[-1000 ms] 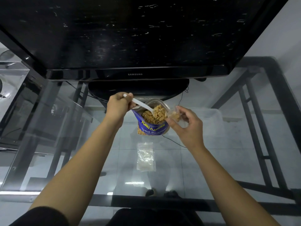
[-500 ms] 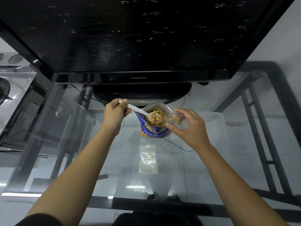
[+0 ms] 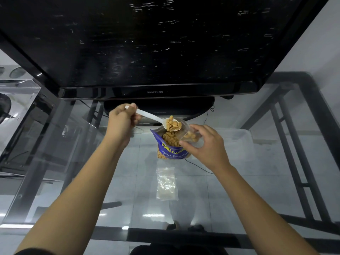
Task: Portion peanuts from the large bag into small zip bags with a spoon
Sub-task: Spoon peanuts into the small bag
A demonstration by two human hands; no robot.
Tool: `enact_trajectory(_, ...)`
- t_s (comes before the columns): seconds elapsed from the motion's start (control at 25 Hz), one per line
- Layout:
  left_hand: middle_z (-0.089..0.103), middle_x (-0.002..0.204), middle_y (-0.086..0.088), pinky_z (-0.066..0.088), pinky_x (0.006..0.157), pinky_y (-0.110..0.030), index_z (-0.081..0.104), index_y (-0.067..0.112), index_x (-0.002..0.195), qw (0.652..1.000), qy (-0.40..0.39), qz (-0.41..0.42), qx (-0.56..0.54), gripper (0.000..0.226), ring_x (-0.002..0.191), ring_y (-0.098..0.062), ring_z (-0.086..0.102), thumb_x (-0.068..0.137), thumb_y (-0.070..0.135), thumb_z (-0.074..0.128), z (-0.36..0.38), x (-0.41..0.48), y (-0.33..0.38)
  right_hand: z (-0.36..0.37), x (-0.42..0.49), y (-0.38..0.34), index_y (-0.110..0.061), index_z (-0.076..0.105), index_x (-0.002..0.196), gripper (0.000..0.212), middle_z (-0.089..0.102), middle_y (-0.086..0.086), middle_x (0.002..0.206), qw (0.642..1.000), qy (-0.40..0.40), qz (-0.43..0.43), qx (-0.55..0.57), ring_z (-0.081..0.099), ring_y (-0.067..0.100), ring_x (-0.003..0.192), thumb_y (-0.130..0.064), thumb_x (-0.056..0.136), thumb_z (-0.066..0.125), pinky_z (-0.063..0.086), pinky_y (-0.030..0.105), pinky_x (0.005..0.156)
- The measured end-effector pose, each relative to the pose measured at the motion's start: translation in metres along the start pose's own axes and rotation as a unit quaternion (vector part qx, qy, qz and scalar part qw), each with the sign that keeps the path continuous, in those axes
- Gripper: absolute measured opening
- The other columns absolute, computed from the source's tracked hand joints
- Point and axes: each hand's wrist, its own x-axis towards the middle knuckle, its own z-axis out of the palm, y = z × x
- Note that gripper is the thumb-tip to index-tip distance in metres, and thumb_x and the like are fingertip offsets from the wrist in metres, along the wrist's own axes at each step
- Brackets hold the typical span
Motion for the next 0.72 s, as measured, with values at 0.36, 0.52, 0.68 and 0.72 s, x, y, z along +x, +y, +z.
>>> enact_trajectory(0.36, 0.062, 0.06, -0.001, 0.046, 0.056, -0.018, 0.06, 0.021, 0.073, 0.96, -0.066, 0.161, 0.22, 0.02, 0.057, -0.008, 0.059, 0.091, 0.021, 0.054, 0.028, -0.019, 0.042, 0.021, 0.009, -0.022, -0.018, 0.063, 0.109, 0.057, 0.065, -0.004, 0.097, 0.997, 0.047, 0.019, 0.066, 0.058, 0.01, 0.09, -0.056, 0.067, 0.067, 0.049, 0.025, 0.08)
enact_trajectory(0.52, 0.065, 0.064, -0.004, 0.049, 0.061, -0.023, 0.062, 0.019, 0.078, 0.941, -0.125, 0.17, 0.264, 0.015, 0.059, -0.009, 0.061, 0.091, 0.021, 0.055, 0.038, -0.02, 0.054, 0.023, 0.009, -0.024, -0.016, 0.063, 0.111, 0.061, 0.066, -0.003, 0.098, 0.995, 0.064, 0.018, 0.076, 0.06, 0.009, 0.088, -0.058, 0.067, 0.063, 0.05, 0.023, 0.078)
enact_trajectory(0.68, 0.069, 0.072, -0.006, 0.051, 0.063, -0.018, 0.067, 0.012, 0.085, 0.908, -0.183, 0.215, 0.309, 0.015, 0.063, -0.007, 0.064, 0.09, 0.022, 0.057, 0.045, -0.035, 0.061, 0.021, 0.006, -0.026, -0.012, 0.063, 0.113, 0.06, 0.067, -0.001, 0.098, 0.991, 0.098, -0.002, 0.09, 0.06, 0.007, 0.086, -0.053, 0.069, 0.067, 0.048, 0.017, 0.077)
enact_trajectory(0.72, 0.069, 0.071, -0.004, 0.051, 0.063, -0.017, 0.067, 0.012, 0.085, 0.9, -0.198, 0.225, 0.316, 0.015, 0.062, -0.004, 0.063, 0.09, 0.023, 0.059, 0.046, -0.04, 0.064, 0.021, 0.005, -0.027, -0.011, 0.063, 0.113, 0.061, 0.067, 0.0, 0.099, 0.99, 0.107, -0.006, 0.096, 0.061, 0.008, 0.085, -0.052, 0.069, 0.068, 0.049, 0.017, 0.076)
